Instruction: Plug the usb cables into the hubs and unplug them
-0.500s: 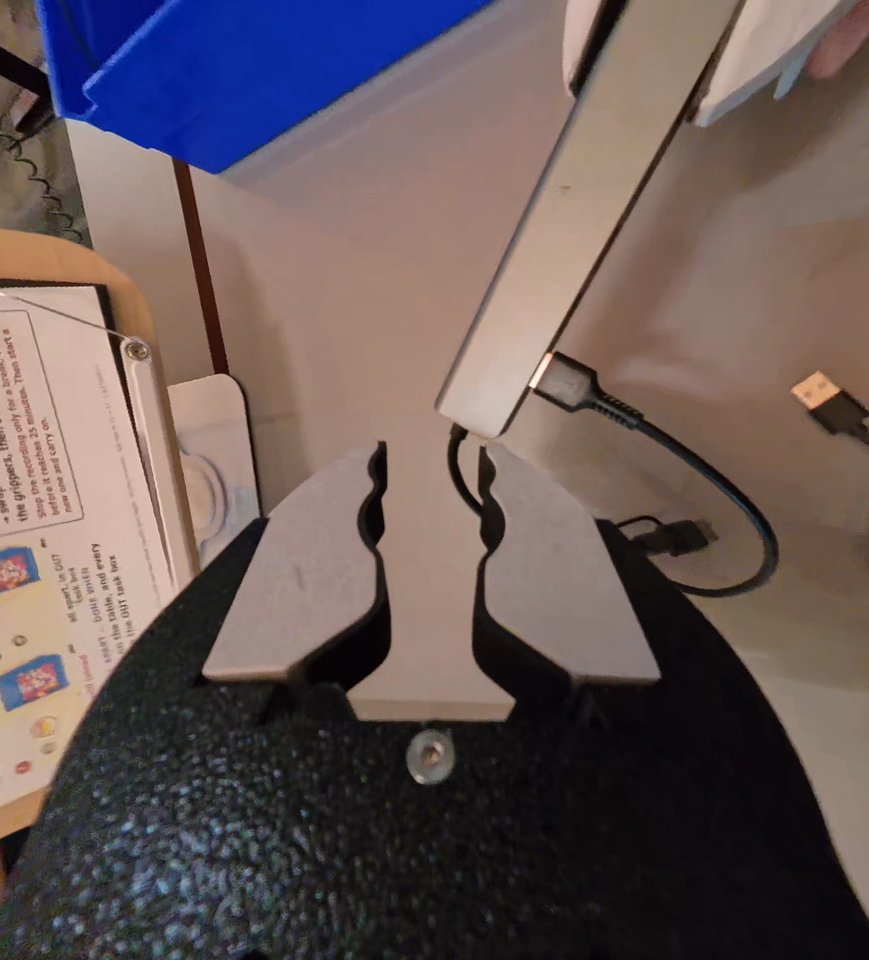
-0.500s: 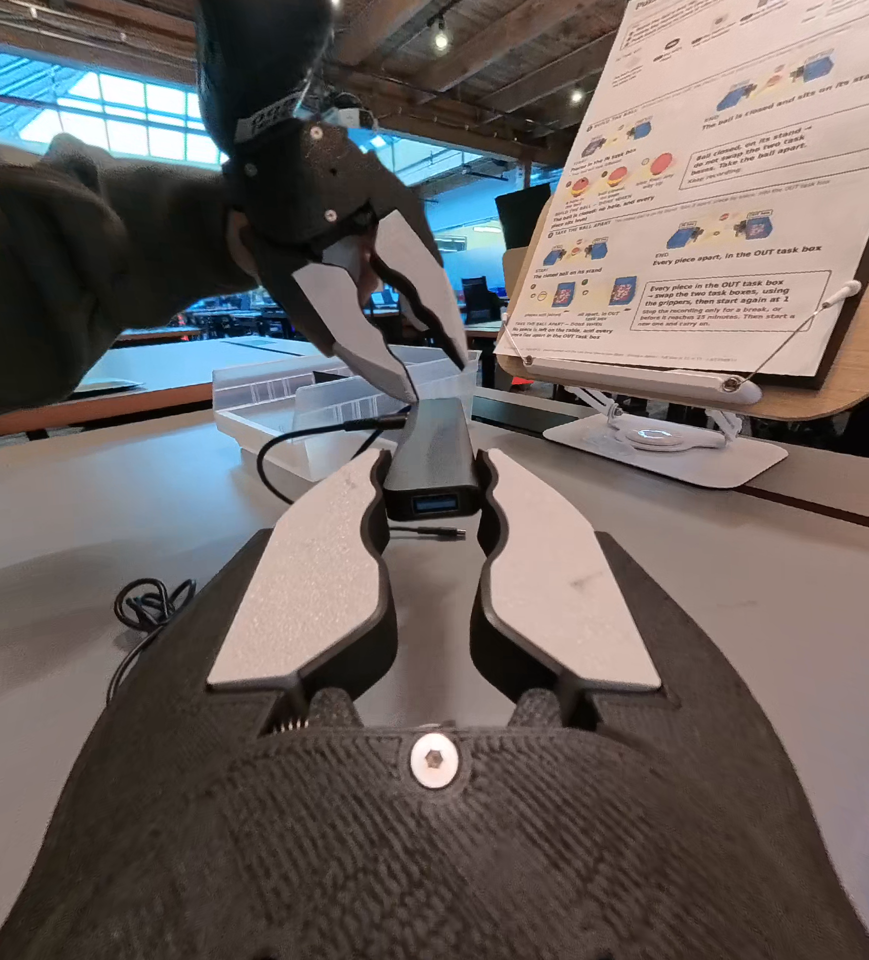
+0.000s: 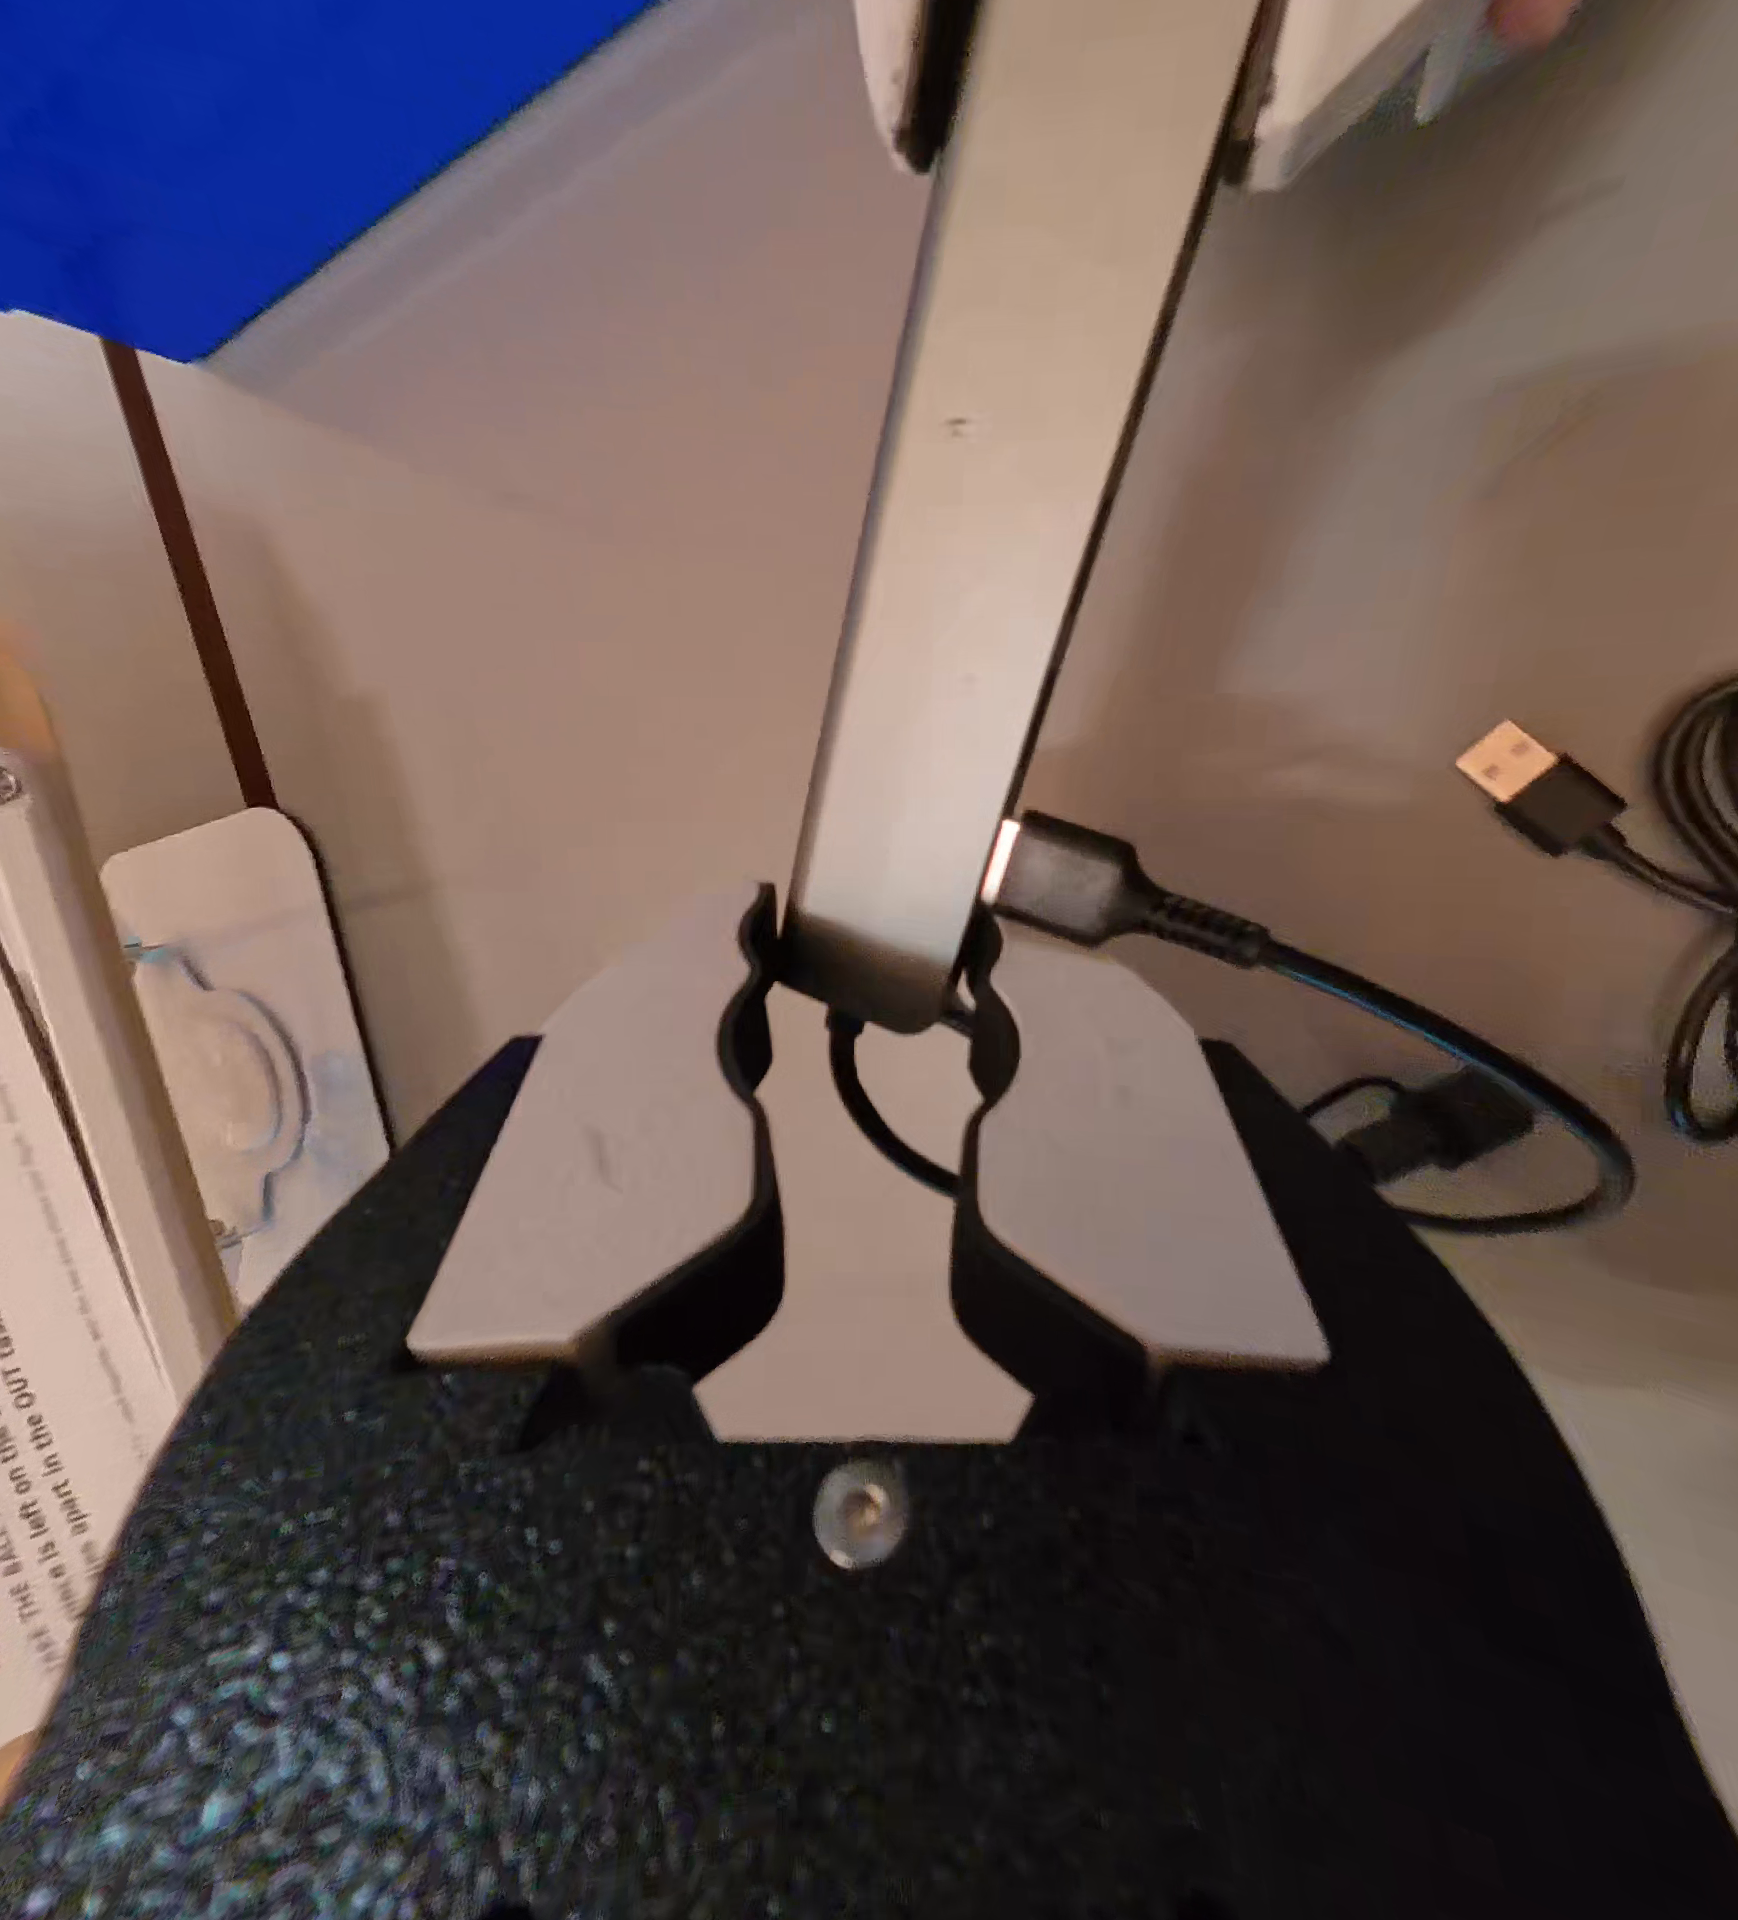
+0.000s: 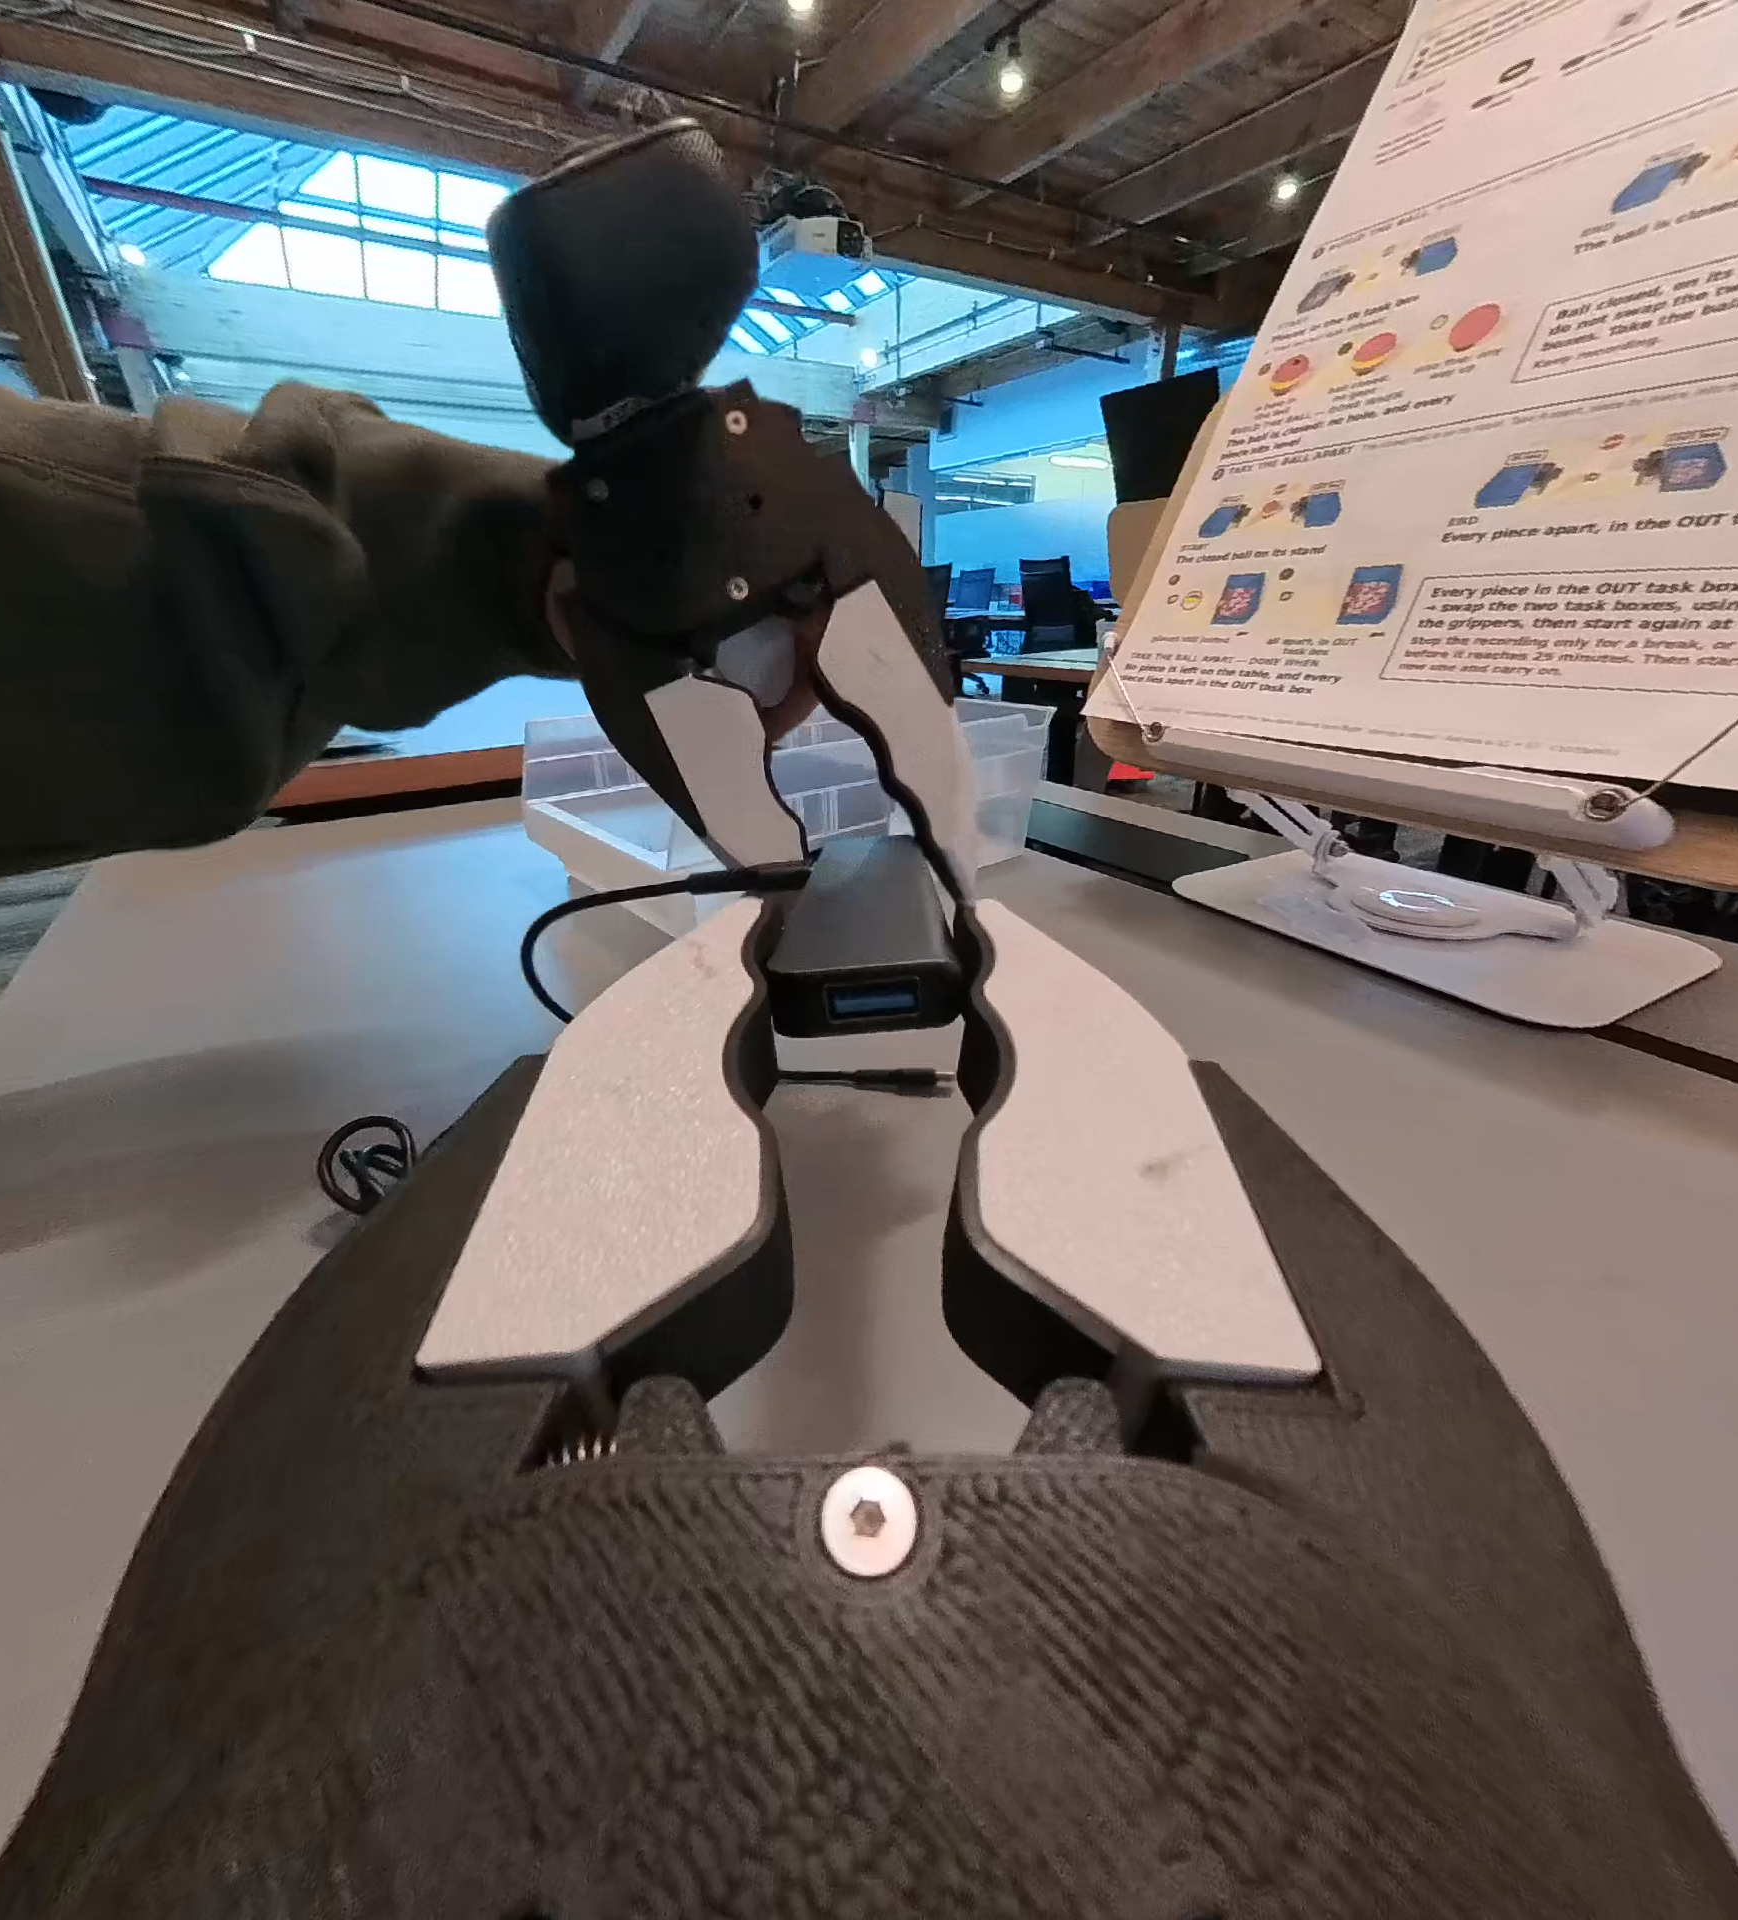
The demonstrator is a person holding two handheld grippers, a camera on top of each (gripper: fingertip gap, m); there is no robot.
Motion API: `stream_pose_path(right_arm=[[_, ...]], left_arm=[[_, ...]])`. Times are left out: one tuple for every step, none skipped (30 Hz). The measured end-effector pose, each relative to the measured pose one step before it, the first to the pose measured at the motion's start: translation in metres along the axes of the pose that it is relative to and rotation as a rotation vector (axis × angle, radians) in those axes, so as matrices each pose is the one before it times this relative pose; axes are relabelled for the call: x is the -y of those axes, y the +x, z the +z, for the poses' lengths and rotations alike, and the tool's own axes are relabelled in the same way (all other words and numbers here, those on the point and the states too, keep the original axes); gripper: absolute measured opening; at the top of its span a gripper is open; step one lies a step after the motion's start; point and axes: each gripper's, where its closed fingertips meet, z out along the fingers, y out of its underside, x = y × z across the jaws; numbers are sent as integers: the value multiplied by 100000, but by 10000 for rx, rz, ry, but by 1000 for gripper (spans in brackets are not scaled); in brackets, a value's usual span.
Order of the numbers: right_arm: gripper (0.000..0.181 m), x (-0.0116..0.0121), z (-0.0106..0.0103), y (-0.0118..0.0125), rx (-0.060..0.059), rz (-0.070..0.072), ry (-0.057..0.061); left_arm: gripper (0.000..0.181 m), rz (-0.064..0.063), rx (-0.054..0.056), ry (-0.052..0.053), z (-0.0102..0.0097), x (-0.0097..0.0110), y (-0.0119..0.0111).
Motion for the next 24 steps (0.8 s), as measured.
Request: stream_pose_path(right_arm=[[31,50,-23,11,17,38,39],[31,38,-9,44,5,41,31],[31,-18,20,2,33,49,-12],[31,-6,28,-42,53,6,-2],[31,21,48,-203,113,-89,24],[32,-83,113,-210,79,-151,-64],[33,-131,142,-214,42,-185,-98],[35,-100,150,-197,16,-204,-74],[36,-159,173,-212,33,-183,-126],[37,-176,169,-212,41,-165,-145],[37,-75,76,-130,-7,-135,-61],[37,82,-37,11,-51,-57,73],[37,44,-49,70,-1,67,35],[37,75,-71,151,-22,116,67],[37,97,-88,160,-37,116,86],[37,117,-89,163,-65,79,96],[37,96,-79,107,-60,39,77],[37,50,-40,62,-39,10,46],[37,18,-12,53,-41,1,12],[39,-20,-1,102,-77,12,-14],[42,4,9,53,-22,22,-2],[39,20,-28,-56,68,24,19],[38,3,-9,57,-23,32,2],[39,-16,12,148,-109,18,-10]], left_arm=[[33,226,-6,-119,-200,24,-131],[33,221,82,-37,-373,126,-285],[33,192,71,-57,-480,102,-306],[33,234,81,-55,-537,126,-315],[33,259,30,-49,-504,154,-222],[32,174,-99,-40,-414,207,-21],[32,136,-69,-67,-286,199,-31],[32,123,-76,-50,-159,209,23],[32,76,-133,38,-55,353,130],[32,104,-89,91,10,452,111],[32,121,-59,47,53,420,68],[32,148,-19,-142,92,115,-24],[32,196,-1,-200,94,-30,-40],[32,100,12,-115,88,3,-109],[32,37,49,-29,58,75,-177],[32,5,53,20,28,110,-180],[32,24,41,10,7,89,-152],[32,13,-18,-22,17,51,-62],[32,32,-21,-40,37,9,-32],[32,38,-12,-73,72,-86,-29],[32,51,-34,-126,96,-187,34],[32,41,-54,-146,111,-225,93],[32,58,9,-105,96,-174,21],[32,7,39,-17,30,-48,-34]])
